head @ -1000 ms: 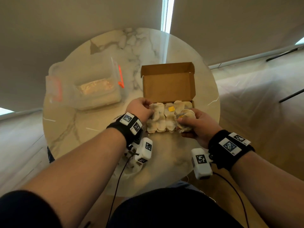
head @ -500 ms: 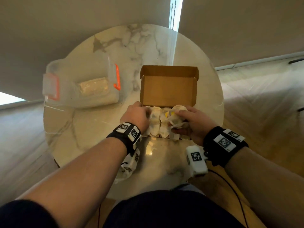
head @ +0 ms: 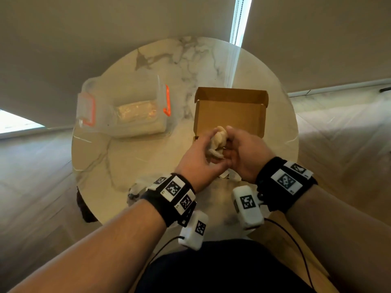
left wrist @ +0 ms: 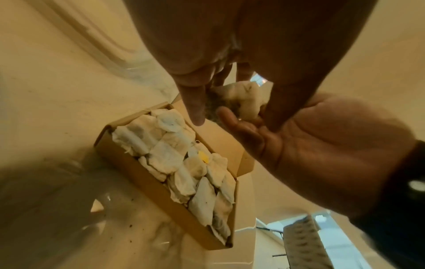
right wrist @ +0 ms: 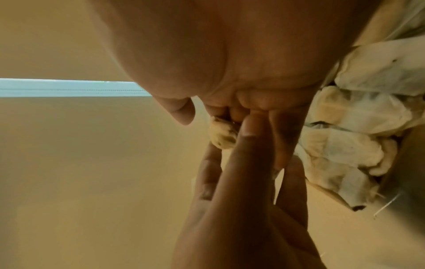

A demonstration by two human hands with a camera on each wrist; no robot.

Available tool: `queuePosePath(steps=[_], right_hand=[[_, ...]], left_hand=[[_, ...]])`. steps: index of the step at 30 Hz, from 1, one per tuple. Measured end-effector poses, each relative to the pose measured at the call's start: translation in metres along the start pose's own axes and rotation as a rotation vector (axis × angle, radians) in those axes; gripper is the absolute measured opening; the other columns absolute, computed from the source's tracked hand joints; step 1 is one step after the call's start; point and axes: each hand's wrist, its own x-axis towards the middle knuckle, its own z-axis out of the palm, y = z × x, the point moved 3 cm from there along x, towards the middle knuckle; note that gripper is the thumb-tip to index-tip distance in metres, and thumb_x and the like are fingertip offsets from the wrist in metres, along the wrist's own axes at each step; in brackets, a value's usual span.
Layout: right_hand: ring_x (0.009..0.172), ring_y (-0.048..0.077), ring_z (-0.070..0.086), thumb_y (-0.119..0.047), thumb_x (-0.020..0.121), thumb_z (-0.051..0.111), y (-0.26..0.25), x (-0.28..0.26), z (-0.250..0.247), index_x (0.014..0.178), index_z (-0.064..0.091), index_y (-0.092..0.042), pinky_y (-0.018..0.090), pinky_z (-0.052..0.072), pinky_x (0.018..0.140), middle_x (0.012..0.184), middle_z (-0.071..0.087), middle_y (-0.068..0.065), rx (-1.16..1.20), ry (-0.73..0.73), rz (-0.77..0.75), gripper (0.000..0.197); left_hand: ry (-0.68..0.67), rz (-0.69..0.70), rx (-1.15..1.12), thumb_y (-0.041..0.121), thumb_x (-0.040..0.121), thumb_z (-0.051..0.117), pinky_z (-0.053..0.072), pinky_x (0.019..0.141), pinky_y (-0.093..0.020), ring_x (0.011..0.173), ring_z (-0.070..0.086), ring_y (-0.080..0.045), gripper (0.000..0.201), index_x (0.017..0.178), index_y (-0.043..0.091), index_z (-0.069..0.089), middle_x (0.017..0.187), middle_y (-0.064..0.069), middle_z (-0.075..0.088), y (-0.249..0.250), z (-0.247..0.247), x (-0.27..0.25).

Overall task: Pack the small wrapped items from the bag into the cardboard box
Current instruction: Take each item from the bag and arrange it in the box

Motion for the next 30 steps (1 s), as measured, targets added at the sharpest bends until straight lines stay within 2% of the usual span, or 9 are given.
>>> queuePosePath(steps=[3,6,9,12,14,18,20,24,30], right_hand=[[0.107,0.028,0.074,-0.039,0.111,0.041,0.007,-0.002,0.015,0.130,0.067,-0.009,0.039,0.061,0.083,0.121,0.076,0.014,-0.160,-0.017,-0.001,0.044],[0.108,0.025,0.074,-0.039,0.109,0.048,0.010,-0.002,0.019,0.127,0.071,-0.016,0.038,0.060,0.085,0.120,0.076,0.008,-0.310,0.051,-0.037,0.037],[0.104,0.025,0.075,-0.032,0.108,0.053,0.006,-0.004,0.019,0.118,0.076,-0.021,0.038,0.062,0.086,0.110,0.079,0.004,-0.499,0.107,-0.164,0.027],[0.096,0.019,0.077,-0.028,0.105,0.061,0.004,-0.008,0.021,0.112,0.079,-0.023,0.045,0.064,0.088,0.100,0.080,0.001,-0.604,0.132,-0.295,0.020],[0.091,0.016,0.077,-0.027,0.102,0.066,0.007,-0.009,0.025,0.110,0.079,-0.026,0.043,0.065,0.085,0.096,0.081,-0.003,-0.750,0.147,-0.368,0.016],[0.089,0.027,0.075,-0.015,0.096,0.073,0.019,-0.007,0.028,0.103,0.078,-0.028,0.044,0.065,0.083,0.095,0.080,-0.001,-0.804,0.200,-0.422,0.016],[0.089,0.020,0.074,-0.012,0.092,0.074,0.025,-0.005,0.021,0.099,0.075,-0.030,0.038,0.064,0.081,0.099,0.078,-0.004,-0.794,0.299,-0.431,0.020],[0.086,0.007,0.066,-0.016,0.090,0.076,0.040,0.007,0.010,0.099,0.073,-0.030,0.023,0.055,0.071,0.102,0.068,-0.012,-0.963,0.417,-0.328,0.017],[0.081,0.012,0.065,-0.015,0.091,0.073,0.064,0.040,0.021,0.094,0.071,-0.036,0.025,0.052,0.068,0.085,0.066,-0.011,-1.091,0.391,-0.288,0.022]], left_hand=[[0.120,-0.046,-0.051,0.023,0.088,0.075,0.057,0.100,-0.035,0.112,0.069,-0.008,0.057,0.141,0.035,0.055,0.125,0.008,0.069,-0.013,-0.014,0.002],[0.156,-0.211,-0.392,0.015,0.098,0.065,0.063,0.090,-0.042,0.107,0.074,-0.028,0.030,0.127,0.021,0.064,0.117,-0.008,0.074,-0.023,-0.027,0.001],[0.136,-0.335,-0.707,0.004,0.105,0.051,0.065,0.082,-0.036,0.099,0.073,-0.027,0.025,0.128,0.005,0.062,0.116,-0.018,0.072,-0.021,-0.040,-0.005],[0.110,-0.368,-0.886,0.002,0.105,0.047,0.064,0.083,-0.041,0.102,0.075,-0.034,0.026,0.126,0.005,0.063,0.114,-0.020,0.076,-0.023,-0.053,-0.011],[0.079,-0.362,-0.872,0.007,0.105,0.052,0.063,0.086,-0.041,0.103,0.076,-0.033,0.024,0.127,0.008,0.063,0.113,-0.018,0.077,-0.024,-0.055,-0.014],[0.111,-0.382,-0.747,0.006,0.102,0.063,0.065,0.082,-0.036,0.088,0.077,-0.026,0.021,0.122,0.005,0.064,0.101,-0.014,0.075,-0.032,-0.054,-0.015],[0.168,-0.442,-0.748,0.004,0.102,0.062,0.066,0.077,-0.036,0.085,0.077,-0.027,0.014,0.116,0.006,0.063,0.101,-0.016,0.075,-0.040,-0.059,-0.015],[0.218,-0.518,-0.774,0.006,0.102,0.061,0.067,0.076,-0.038,0.089,0.079,-0.031,0.012,0.114,0.006,0.063,0.107,-0.018,0.074,-0.057,-0.079,-0.021],[0.305,-0.582,-0.901,0.002,0.101,0.054,0.067,0.075,-0.045,0.089,0.079,-0.040,0.019,0.118,-0.006,0.058,0.112,-0.029,0.072,-0.069,-0.108,-0.032]])
